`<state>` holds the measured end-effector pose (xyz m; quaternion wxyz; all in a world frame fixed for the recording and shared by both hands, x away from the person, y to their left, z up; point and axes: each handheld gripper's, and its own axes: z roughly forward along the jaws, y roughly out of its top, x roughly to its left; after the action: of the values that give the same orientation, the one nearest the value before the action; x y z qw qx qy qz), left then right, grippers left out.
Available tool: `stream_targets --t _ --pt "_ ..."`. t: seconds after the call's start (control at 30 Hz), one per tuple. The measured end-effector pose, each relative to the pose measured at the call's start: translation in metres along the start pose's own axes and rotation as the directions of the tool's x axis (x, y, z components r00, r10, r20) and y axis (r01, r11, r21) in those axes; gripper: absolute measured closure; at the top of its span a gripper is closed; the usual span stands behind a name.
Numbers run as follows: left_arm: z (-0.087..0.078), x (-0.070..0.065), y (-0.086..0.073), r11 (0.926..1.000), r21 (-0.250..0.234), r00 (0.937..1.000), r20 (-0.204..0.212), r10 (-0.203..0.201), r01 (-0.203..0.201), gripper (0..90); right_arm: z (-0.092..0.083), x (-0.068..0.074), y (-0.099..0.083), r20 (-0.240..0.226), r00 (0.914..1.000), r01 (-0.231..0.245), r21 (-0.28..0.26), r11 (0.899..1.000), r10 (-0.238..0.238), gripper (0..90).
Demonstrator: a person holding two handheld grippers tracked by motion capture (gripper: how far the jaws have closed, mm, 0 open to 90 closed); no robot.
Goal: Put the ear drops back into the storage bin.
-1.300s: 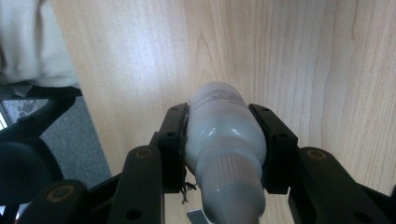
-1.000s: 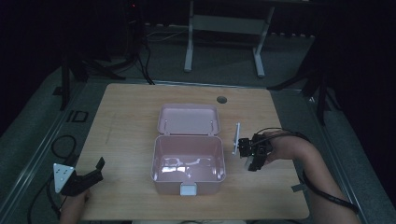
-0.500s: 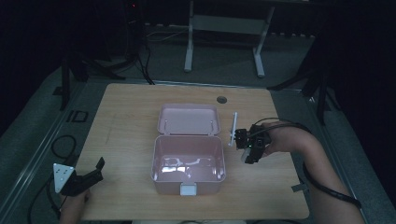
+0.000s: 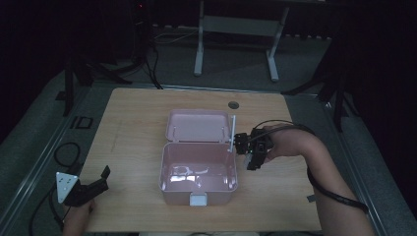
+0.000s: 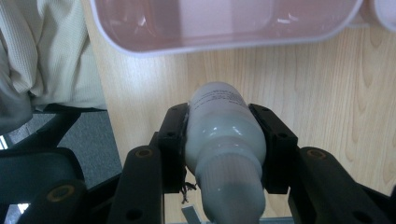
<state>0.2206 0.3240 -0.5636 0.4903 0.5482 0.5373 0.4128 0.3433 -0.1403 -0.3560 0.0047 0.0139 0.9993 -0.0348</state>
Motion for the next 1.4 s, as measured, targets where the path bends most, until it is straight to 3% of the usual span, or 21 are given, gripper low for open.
stream_targets --t 0.77,0.97,1.4 --pt "0.000 0.000 0.000 1.0000 -0.001 1.0000 0.004 -0.001 0.001 0.5 0.011 0.003 0.052 -0.023 0.9960 0.086 -0.019 0.996 -0.087 59.7" --pt "0.000 0.000 0.000 1.0000 0.000 1.0000 0.004 0.000 0.000 0.5 0.021 0.005 0.060 -0.043 0.9934 0.106 -0.024 0.994 -0.107 59.7" --pt "0.000 0.000 0.000 1.0000 0.002 1.0000 0.003 -0.001 0.001 0.5 0.055 0.010 0.072 -0.066 0.9855 0.159 0.030 0.987 -0.156 59.7"
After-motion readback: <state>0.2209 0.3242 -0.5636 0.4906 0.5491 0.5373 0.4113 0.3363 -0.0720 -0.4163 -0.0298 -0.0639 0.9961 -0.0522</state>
